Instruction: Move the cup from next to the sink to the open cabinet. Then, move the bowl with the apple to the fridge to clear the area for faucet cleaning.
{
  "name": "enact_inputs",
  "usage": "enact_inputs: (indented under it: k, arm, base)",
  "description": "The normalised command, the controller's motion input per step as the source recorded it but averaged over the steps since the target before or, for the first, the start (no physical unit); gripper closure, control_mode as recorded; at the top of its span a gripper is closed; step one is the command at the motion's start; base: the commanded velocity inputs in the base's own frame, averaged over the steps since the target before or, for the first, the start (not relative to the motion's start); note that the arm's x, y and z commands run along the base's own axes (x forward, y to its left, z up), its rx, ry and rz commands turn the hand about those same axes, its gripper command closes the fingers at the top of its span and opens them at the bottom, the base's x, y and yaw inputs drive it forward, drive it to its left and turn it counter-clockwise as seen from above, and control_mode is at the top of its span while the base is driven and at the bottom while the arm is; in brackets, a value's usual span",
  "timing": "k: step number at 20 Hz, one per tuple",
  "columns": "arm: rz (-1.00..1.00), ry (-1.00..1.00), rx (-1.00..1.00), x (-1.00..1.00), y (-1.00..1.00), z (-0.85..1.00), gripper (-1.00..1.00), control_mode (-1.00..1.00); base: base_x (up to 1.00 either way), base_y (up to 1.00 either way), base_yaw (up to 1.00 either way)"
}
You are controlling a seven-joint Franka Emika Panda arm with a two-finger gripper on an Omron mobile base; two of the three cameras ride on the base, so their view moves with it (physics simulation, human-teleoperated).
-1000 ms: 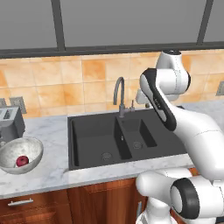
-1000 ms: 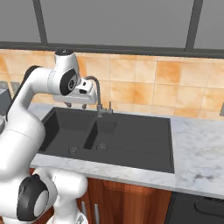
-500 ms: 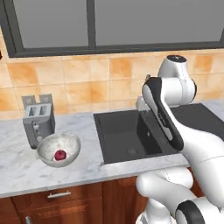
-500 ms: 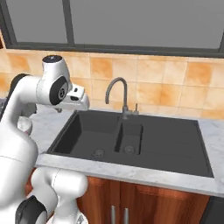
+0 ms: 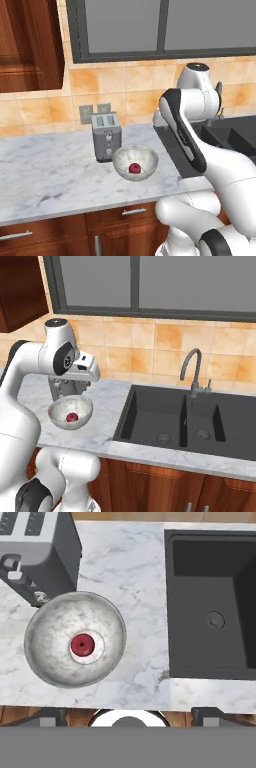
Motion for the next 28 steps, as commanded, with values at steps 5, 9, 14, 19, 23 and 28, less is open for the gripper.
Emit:
enact_inputs:
  k: [5,9,14,19,23,28]
  arm:
    - [0.0,0.0,0.0,0.31,0.0,-0.31,-1.0,-1.0]
    - [0.0,0.05,0.23,0.62,-0.01,-0.9,-1.0,-1.0]
    - [0.02,0.0,0.29,0.48,0.05,-0.96,-1.0,-1.0]
    - [0.0,0.19,0.08,0.14,0.01,-0.51,-1.0,-1.0]
    - [0.0,0.16,0.01,0.12,0.07,-0.67,-1.0,-1.0]
    - [0.0,0.1,0.01,0.23,0.21,-0.59,-1.0,-1.0]
  base:
    - [0.0,0.0,0.0]
    - [0.0,0.0,0.0]
    - [0.0,0.0,0.0]
    - [0.0,0.0,0.0]
    - [0.0,0.0,0.0]
    - [0.0,0.0,0.0]
